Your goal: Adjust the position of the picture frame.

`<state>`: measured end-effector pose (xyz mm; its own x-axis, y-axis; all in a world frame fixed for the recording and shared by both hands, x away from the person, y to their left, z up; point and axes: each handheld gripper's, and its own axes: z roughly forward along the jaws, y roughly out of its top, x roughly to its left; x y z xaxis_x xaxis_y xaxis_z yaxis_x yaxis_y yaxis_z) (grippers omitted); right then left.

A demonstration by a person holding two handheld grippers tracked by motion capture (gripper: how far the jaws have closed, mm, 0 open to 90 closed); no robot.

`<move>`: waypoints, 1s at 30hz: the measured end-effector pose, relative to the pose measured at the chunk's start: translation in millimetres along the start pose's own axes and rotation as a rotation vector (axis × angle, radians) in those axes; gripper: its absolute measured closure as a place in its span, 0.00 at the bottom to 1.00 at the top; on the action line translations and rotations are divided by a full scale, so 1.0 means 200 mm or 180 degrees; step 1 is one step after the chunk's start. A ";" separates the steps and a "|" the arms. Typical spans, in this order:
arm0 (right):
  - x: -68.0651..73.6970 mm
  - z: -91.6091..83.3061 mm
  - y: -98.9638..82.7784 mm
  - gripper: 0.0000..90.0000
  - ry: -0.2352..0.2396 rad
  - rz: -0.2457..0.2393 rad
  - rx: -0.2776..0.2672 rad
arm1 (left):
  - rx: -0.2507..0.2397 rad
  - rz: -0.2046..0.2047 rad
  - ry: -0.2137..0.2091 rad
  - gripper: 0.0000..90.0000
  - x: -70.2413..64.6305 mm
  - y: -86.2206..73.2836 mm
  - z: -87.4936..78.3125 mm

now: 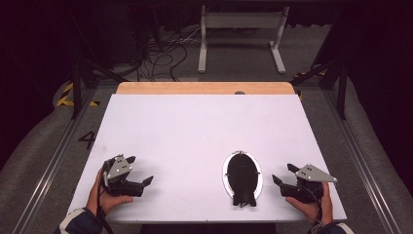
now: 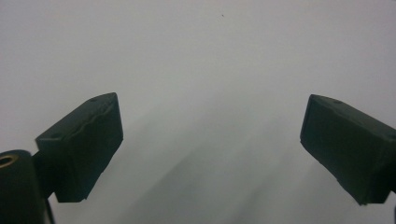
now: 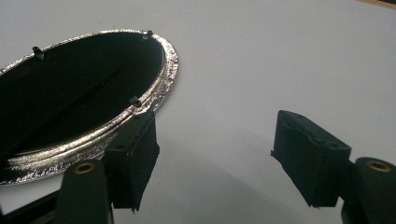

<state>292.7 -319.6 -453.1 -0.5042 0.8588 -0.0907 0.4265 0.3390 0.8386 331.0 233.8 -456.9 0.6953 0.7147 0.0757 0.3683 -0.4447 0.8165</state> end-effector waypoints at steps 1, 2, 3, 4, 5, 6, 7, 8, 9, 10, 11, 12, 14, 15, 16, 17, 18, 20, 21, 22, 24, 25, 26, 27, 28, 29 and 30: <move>0.00 0.00 0.00 0.36 0.0001 0.0001 0.0018 | 0.0005 -0.0022 0.0010 0.10 0.00 0.00 0.00; 0.00 0.00 0.00 0.37 -0.0007 0.0005 0.0027 | 0.0000 -0.0022 -0.0013 0.10 0.01 -0.01 0.00; 0.00 0.00 0.00 0.37 0.0014 0.0027 0.0017 | 0.0020 -0.0003 -0.0019 0.12 0.01 -0.01 -0.01; -0.01 -0.01 0.00 0.38 0.0024 0.0053 0.0013 | 0.0010 -0.0010 -0.0035 0.13 0.01 -0.02 -0.01; -0.01 -0.01 0.00 0.38 0.0018 0.0064 0.0018 | 0.0026 -0.0009 -0.0065 0.14 0.02 -0.02 -0.01; 0.00 -0.01 0.00 0.37 0.0016 0.0079 0.0021 | 0.0043 0.0000 -0.0057 0.17 0.02 -0.02 -0.01; 0.00 -0.01 0.00 0.38 0.0016 0.0079 0.0021 | 0.0048 -0.0011 -0.0101 0.17 0.02 -0.03 -0.01; 0.00 -0.01 0.00 0.38 0.0024 0.0069 0.0034 | 0.0050 0.0015 -0.0134 0.20 0.03 -0.03 -0.01; 0.00 0.00 0.00 0.38 0.0025 0.0058 0.0058 | 0.0053 0.0027 -0.0155 0.22 0.02 -0.03 -0.01; 0.01 0.00 0.00 0.39 0.0034 0.0061 0.0080 | 0.0077 0.0040 -0.0185 0.23 0.02 -0.03 -0.01; 0.01 0.00 0.00 0.42 0.0061 0.0057 0.0095 | 0.0090 0.0081 -0.0200 0.28 0.01 -0.02 -0.01; 0.02 0.00 -0.01 0.45 0.0070 0.0043 0.0127 | 0.0091 0.0096 -0.0211 0.32 0.00 -0.02 -0.01; 0.03 -0.01 -0.01 0.48 0.0091 0.0050 0.0142 | 0.0063 0.0128 -0.0321 0.38 -0.01 -0.02 -0.02; 0.03 -0.01 -0.01 0.51 0.0112 0.0044 0.0162 | 0.0054 0.0145 -0.0332 0.44 -0.02 -0.02 -0.02; 0.04 -0.01 -0.01 0.54 0.0120 0.0046 0.0181 | 0.0048 0.0181 -0.0352 0.48 -0.02 -0.02 -0.03; 0.05 -0.01 -0.01 0.59 0.0147 0.0037 0.0211 | 0.0050 0.0213 -0.0371 0.60 -0.02 -0.02 -0.04; 0.06 -0.01 -0.01 0.63 0.0188 0.0024 0.0231 | 0.0051 0.0220 -0.0385 0.67 -0.02 -0.02 -0.04; 0.08 0.00 0.00 0.70 0.0244 -0.0011 0.0263 | 0.0062 0.0220 -0.0393 0.78 -0.01 -0.02 -0.04; 0.09 0.00 0.00 0.73 0.0273 -0.0032 0.0275 | 0.0055 0.0206 -0.0384 0.84 -0.01 -0.03 -0.04; 0.10 0.00 0.00 0.76 0.0292 -0.0039 0.0281 | 0.0047 0.0182 -0.0387 0.89 0.00 -0.03 -0.05; 0.11 0.01 0.01 0.79 0.0314 -0.0046 0.0292 | 0.0051 0.0188 -0.0386 0.98 0.00 -0.03 -0.05; 0.12 0.01 0.01 0.82 0.0357 -0.0051 0.0311 | 0.0061 0.0181 -0.0383 0.98 0.00 -0.03 -0.05; 0.13 0.01 0.01 0.85 0.0381 -0.0064 0.0319 | 0.0067 0.0180 -0.0384 1.00 0.00 -0.03 -0.05; 0.13 0.00 0.01 0.87 0.0412 -0.0073 0.0326 | 0.0078 0.0203 -0.0385 1.00 -0.01 -0.03 -0.05; 0.14 0.00 0.01 0.88 0.0441 -0.0084 0.0330 | 0.0073 0.0209 -0.0396 1.00 -0.01 -0.03 -0.04; 0.15 0.00 0.01 0.90 0.0478 -0.0108 0.0343 | 0.0098 0.0211 -0.0413 1.00 -0.02 -0.02 -0.04; 0.17 -0.01 0.01 0.91 0.0515 -0.0116 0.0354 | 0.0110 0.0230 -0.0436 1.00 -0.02 -0.02 -0.04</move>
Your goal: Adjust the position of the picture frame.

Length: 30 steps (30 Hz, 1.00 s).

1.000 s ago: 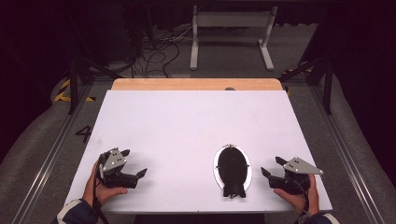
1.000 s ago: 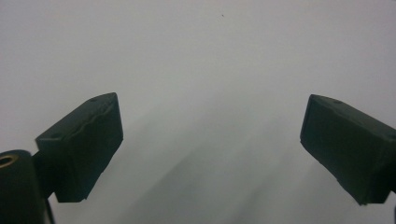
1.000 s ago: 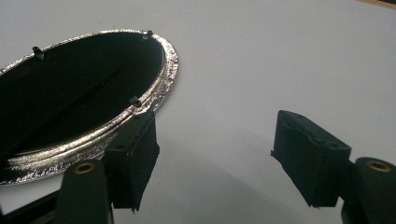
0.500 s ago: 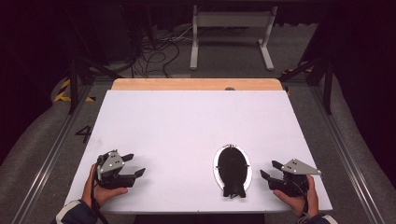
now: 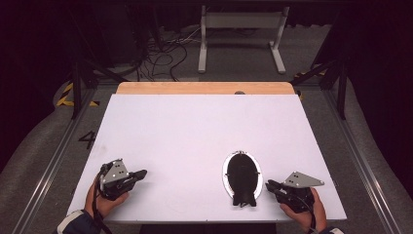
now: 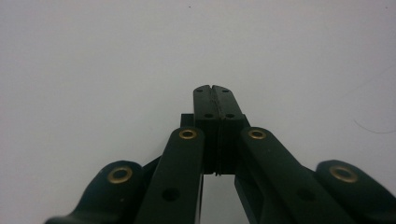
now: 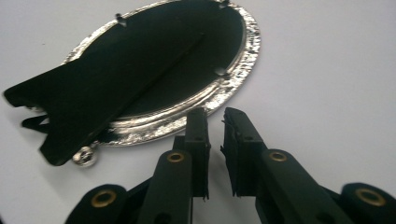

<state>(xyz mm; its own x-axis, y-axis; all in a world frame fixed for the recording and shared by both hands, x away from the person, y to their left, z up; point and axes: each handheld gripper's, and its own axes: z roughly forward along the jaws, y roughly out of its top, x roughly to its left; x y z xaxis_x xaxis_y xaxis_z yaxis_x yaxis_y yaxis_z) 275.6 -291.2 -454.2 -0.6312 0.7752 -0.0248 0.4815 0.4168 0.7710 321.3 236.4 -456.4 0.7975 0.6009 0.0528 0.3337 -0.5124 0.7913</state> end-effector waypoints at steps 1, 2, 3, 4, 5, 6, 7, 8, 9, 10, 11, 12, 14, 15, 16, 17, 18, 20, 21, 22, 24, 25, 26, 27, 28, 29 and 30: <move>0.01 0.00 0.00 0.91 0.0020 -0.0013 0.0015 | 0.0002 0.0003 -0.0033 1.00 0.00 0.00 0.00; 0.02 0.00 0.00 0.92 0.0061 -0.0016 0.0029 | 0.0015 0.0000 -0.0058 1.00 -0.01 0.00 0.01; 0.03 0.00 -0.01 0.93 0.0103 -0.0018 0.0049 | 0.0024 0.0003 -0.0091 1.00 -0.01 0.00 0.01; 0.04 0.01 -0.01 0.95 0.0133 -0.0026 0.0079 | 0.0019 -0.0013 -0.0097 1.00 -0.02 0.01 0.01; 0.05 0.01 -0.01 0.96 0.0150 -0.0051 0.0115 | 0.0029 -0.0013 -0.0112 1.00 -0.02 0.01 0.01; 0.06 0.02 -0.01 0.97 0.0169 -0.0056 0.0137 | 0.0023 -0.0021 -0.0127 1.00 -0.02 0.01 0.02; 0.06 0.02 -0.01 0.99 0.0168 -0.0064 0.0137 | 0.0031 -0.0022 -0.0141 1.00 -0.02 0.01 0.02; 0.07 0.03 0.00 1.00 0.0177 -0.0068 0.0139 | 0.0055 -0.0009 -0.0146 1.00 -0.02 0.01 0.02; 0.07 0.03 0.00 1.00 0.0183 -0.0068 0.0145 | 0.0075 0.0007 -0.0151 1.00 -0.02 0.01 0.02; 0.07 0.03 0.00 1.00 0.0180 -0.0071 0.0140 | 0.0099 0.0021 -0.0169 1.00 -0.03 0.02 0.03; 0.07 0.03 0.00 1.00 0.0185 -0.0078 0.0136 | 0.0120 0.0042 -0.0193 1.00 -0.03 0.02 0.03; 0.08 0.04 0.00 1.00 0.0191 -0.0089 0.0139 | 0.0150 0.0065 -0.0213 1.00 -0.04 0.02 0.04; 0.08 0.04 0.00 1.00 0.0193 -0.0095 0.0141 | 0.0164 0.0071 -0.0241 1.00 -0.04 0.02 0.05; 0.08 0.04 0.01 1.00 0.0189 -0.0097 0.0148 | 0.0185 0.0095 -0.0248 1.00 -0.04 0.02 0.05; 0.08 0.04 0.01 1.00 0.0186 -0.0098 0.0147 | 0.0213 0.0116 -0.0253 1.00 -0.05 0.02 0.06; 0.08 0.04 0.01 1.00 0.0185 -0.0094 0.0144 | 0.0227 0.0121 -0.0255 1.00 -0.05 0.02 0.06; 0.08 0.04 0.01 1.00 0.0178 -0.0100 0.0148 | 0.0227 0.0115 -0.0257 1.00 -0.04 0.02 0.06; 0.09 0.05 0.01 1.00 0.0175 -0.0105 0.0150 | 0.0221 0.0090 -0.0257 1.00 -0.04 0.02 0.06; 0.09 0.05 0.01 1.00 0.0174 -0.0111 0.0151 | 0.0227 0.0088 -0.0249 1.00 -0.04 0.02 0.06; 0.09 0.05 0.02 1.00 0.0178 -0.0109 0.0151 | 0.0227 0.0086 -0.0244 1.00 -0.03 0.02 0.06; 0.09 0.06 0.02 1.00 0.0177 -0.0110 0.0153 | 0.0230 0.0082 -0.0243 1.00 -0.03 0.02 0.07; 0.09 0.06 0.02 1.00 0.0183 -0.0105 0.0149 | 0.0234 0.0093 -0.0248 1.00 -0.03 0.02 0.07; 0.09 0.06 0.02 1.00 0.0184 -0.0100 0.0147 | 0.0236 0.0099 -0.0264 1.00 -0.03 0.02 0.07; 0.09 0.06 0.03 1.00 0.0180 -0.0104 0.0149 | 0.0237 0.0112 -0.0280 1.00 -0.04 0.02 0.07; 0.09 0.07 0.03 1.00 0.0178 -0.0096 0.0143 | 0.0237 0.0112 -0.0302 1.00 -0.04 0.02 0.07; 0.09 0.07 0.03 1.00 0.0170 -0.0089 0.0149 | 0.0237 0.0112 -0.0302 1.00 -0.04 0.02 0.07; 0.09 0.07 0.03 1.00 0.0167 -0.0086 0.0151 | 0.0221 0.0093 -0.0333 1.00 -0.04 0.01 0.07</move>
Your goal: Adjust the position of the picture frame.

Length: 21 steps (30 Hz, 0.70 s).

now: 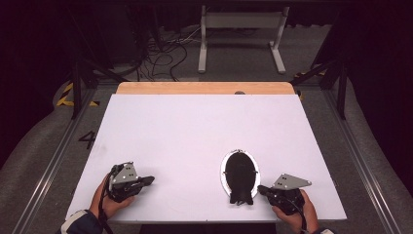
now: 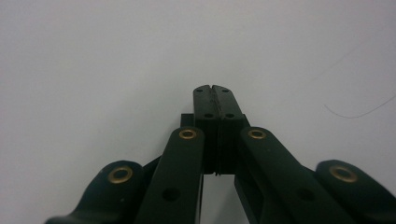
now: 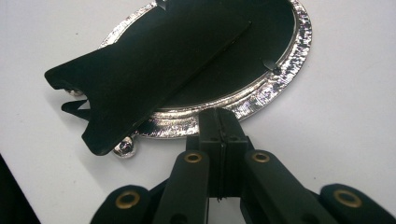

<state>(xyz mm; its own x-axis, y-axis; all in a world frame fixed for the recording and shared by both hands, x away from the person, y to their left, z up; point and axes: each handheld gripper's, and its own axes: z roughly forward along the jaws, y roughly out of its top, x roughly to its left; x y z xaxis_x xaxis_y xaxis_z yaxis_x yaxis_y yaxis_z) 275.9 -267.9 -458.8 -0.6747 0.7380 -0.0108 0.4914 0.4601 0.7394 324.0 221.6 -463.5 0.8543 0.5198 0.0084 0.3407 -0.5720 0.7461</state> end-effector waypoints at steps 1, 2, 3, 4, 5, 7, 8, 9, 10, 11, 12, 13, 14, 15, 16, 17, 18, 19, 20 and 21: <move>0.00 0.00 0.00 1.00 0.0000 0.0001 -0.0002 | 0.0001 -0.0003 -0.0002 1.00 0.00 0.00 0.00; 0.00 0.01 0.00 1.00 -0.0006 -0.0001 -0.0003 | 0.0004 -0.0001 -0.0013 1.00 0.00 0.00 0.00; 0.00 0.01 0.01 1.00 -0.0014 -0.0007 0.0002 | 0.0010 -0.0007 -0.0017 1.00 0.00 0.00 0.00; 0.00 0.01 0.01 1.00 -0.0012 -0.0006 0.0001 | 0.0010 -0.0006 -0.0018 1.00 0.00 0.00 0.00; 0.00 0.01 0.01 1.00 -0.0007 -0.0009 0.0002 | 0.0005 0.0005 -0.0018 1.00 0.00 0.00 0.00; -0.01 0.02 0.01 1.00 0.0007 -0.0001 -0.0002 | 0.0011 0.0003 -0.0013 1.00 0.00 0.00 0.00; -0.01 0.02 0.01 1.00 0.0006 0.0007 -0.0001 | 0.0004 0.0014 -0.0016 1.00 0.00 0.00 0.00; -0.01 0.02 0.02 1.00 0.0006 0.0006 -0.0001 | 0.0003 0.0017 -0.0015 1.00 0.00 0.00 0.00; -0.01 0.02 0.02 1.00 0.0015 0.0007 -0.0006 | 0.0003 0.0020 -0.0013 1.00 0.00 0.00 0.00; -0.01 0.02 0.02 1.00 0.0016 0.0010 -0.0007 | 0.0003 0.0020 -0.0013 1.00 0.00 0.00 0.00; -0.01 0.02 0.02 1.00 0.0016 0.0010 -0.0007 | 0.0003 0.0019 -0.0015 1.00 0.00 0.00 0.00; -0.01 0.02 0.02 1.00 0.0008 0.0007 -0.0007 | 0.0009 0.0024 -0.0011 1.00 0.00 0.00 0.01; -0.01 0.03 0.02 1.00 -0.0001 0.0009 -0.0006 | 0.0011 0.0027 -0.0001 1.00 0.00 0.00 0.01; -0.01 0.03 0.02 1.00 -0.0009 0.0005 -0.0003 | 0.0005 0.0030 0.0001 1.00 0.00 0.00 0.01; -0.01 0.03 0.02 1.00 -0.0007 0.0000 -0.0005 | 0.0004 0.0029 0.0003 1.00 0.00 0.00 0.01; -0.01 0.03 0.03 1.00 -0.0011 0.0000 -0.0005 | 0.0010 0.0032 0.0007 1.00 0.00 0.00 0.01; -0.01 0.03 0.03 1.00 -0.0016 0.0010 -0.0006 | 0.0014 0.0028 0.0012 1.00 0.00 0.00 0.01; -0.01 0.03 0.03 1.00 -0.0016 0.0010 -0.0006 | 0.0017 0.0031 0.0018 1.00 0.00 0.00 0.01; -0.01 0.03 0.03 1.00 -0.0021 0.0014 -0.0007 | 0.0017 0.0031 0.0019 1.00 0.00 0.00 0.01; -0.01 0.04 0.03 1.00 -0.0023 0.0010 -0.0003 | 0.0016 0.0034 0.0028 1.00 0.00 0.00 0.01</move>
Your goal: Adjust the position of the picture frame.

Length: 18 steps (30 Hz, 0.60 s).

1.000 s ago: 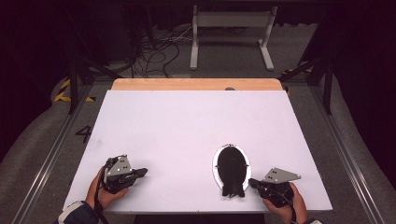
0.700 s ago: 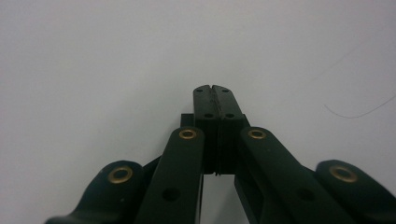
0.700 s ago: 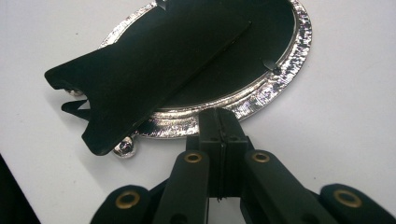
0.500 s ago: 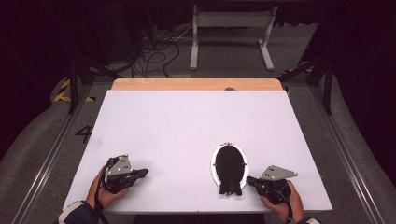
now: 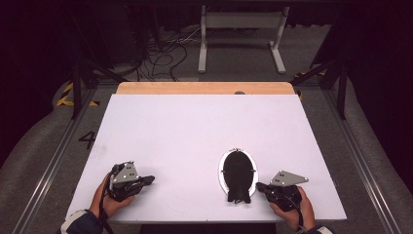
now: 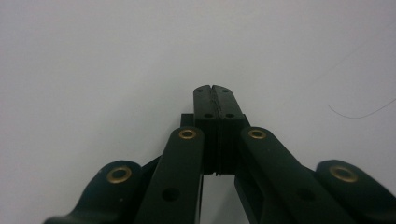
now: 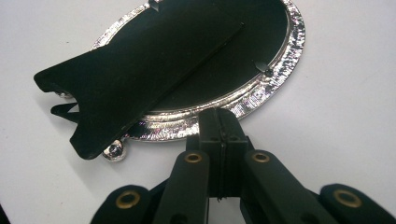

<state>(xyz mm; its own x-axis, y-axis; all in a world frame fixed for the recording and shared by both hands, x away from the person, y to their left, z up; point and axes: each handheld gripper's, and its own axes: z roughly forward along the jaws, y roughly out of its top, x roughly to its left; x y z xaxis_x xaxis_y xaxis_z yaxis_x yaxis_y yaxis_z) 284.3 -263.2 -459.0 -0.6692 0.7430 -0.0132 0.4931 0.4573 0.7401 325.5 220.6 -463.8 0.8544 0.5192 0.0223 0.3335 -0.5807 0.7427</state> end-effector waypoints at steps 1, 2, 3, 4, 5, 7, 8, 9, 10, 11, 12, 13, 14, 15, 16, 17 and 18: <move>0.00 0.00 0.00 1.00 -0.0001 0.0002 -0.0003 | -0.0003 -0.0005 0.0001 1.00 0.00 0.00 0.00; 0.00 0.00 0.00 1.00 0.0000 -0.0001 -0.0003 | -0.0003 -0.0004 0.0003 1.00 0.00 0.00 0.00; 0.00 0.00 0.00 1.00 0.0002 -0.0001 -0.0006 | 0.0004 -0.0003 0.0009 1.00 0.00 0.00 0.00; 0.00 0.00 0.00 1.00 0.0001 0.0000 -0.0007 | 0.0006 -0.0004 0.0003 1.00 0.00 0.00 0.00; 0.00 0.00 0.00 1.00 0.0001 -0.0001 -0.0007 | 0.0007 0.0002 -0.0002 1.00 0.00 0.00 0.00; 0.00 0.00 0.00 1.00 0.0000 -0.0004 -0.0007 | 0.0005 0.0004 -0.0003 1.00 0.00 0.00 0.00; 0.00 0.00 0.00 1.00 0.0001 -0.0002 -0.0007 | 0.0004 -0.0001 -0.0004 1.00 0.00 0.00 0.01; 0.00 0.01 0.00 1.00 0.0005 -0.0001 -0.0011 | 0.0005 -0.0001 -0.0002 1.00 0.00 0.00 0.01; 0.00 0.01 0.00 1.00 0.0008 -0.0001 -0.0012 | 0.0007 -0.0004 0.0001 1.00 0.00 0.00 0.01; 0.00 0.01 0.00 1.00 0.0005 -0.0004 -0.0012 | 0.0007 -0.0008 0.0003 1.00 0.00 0.00 0.01; 0.00 0.01 0.01 1.00 0.0005 -0.0004 -0.0010 | 0.0007 -0.0005 0.0005 1.00 0.00 0.00 0.01; 0.00 0.01 0.01 1.00 0.0001 -0.0006 -0.0004 | 0.0005 -0.0006 0.0001 1.00 0.00 0.00 0.01; 0.00 0.01 0.01 1.00 0.0001 -0.0009 -0.0004 | 0.0010 -0.0001 0.0001 1.00 0.00 0.00 0.01; 0.00 0.01 0.01 1.00 0.0007 -0.0008 -0.0007 | 0.0009 -0.0001 -0.0003 1.00 0.00 0.00 0.01; 0.00 0.01 0.01 1.00 0.0012 -0.0009 -0.0008 | 0.0014 0.0001 -0.0004 1.00 0.00 0.00 0.01; 0.00 0.01 0.01 1.00 0.0019 -0.0016 -0.0008 | 0.0015 -0.0001 -0.0006 1.00 0.00 0.00 0.01; 0.00 0.01 0.01 1.00 0.0024 -0.0024 -0.0008 | 0.0021 -0.0005 0.0003 0.99 0.00 0.00 0.01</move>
<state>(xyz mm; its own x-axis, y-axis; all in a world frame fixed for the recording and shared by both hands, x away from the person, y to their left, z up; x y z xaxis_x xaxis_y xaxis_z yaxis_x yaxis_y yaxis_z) 287.6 -261.3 -459.2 -0.6771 0.7358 -0.0136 0.4867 0.4616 0.7416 325.8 218.8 -464.1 0.8535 0.5207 0.0217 0.3375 -0.5840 0.7383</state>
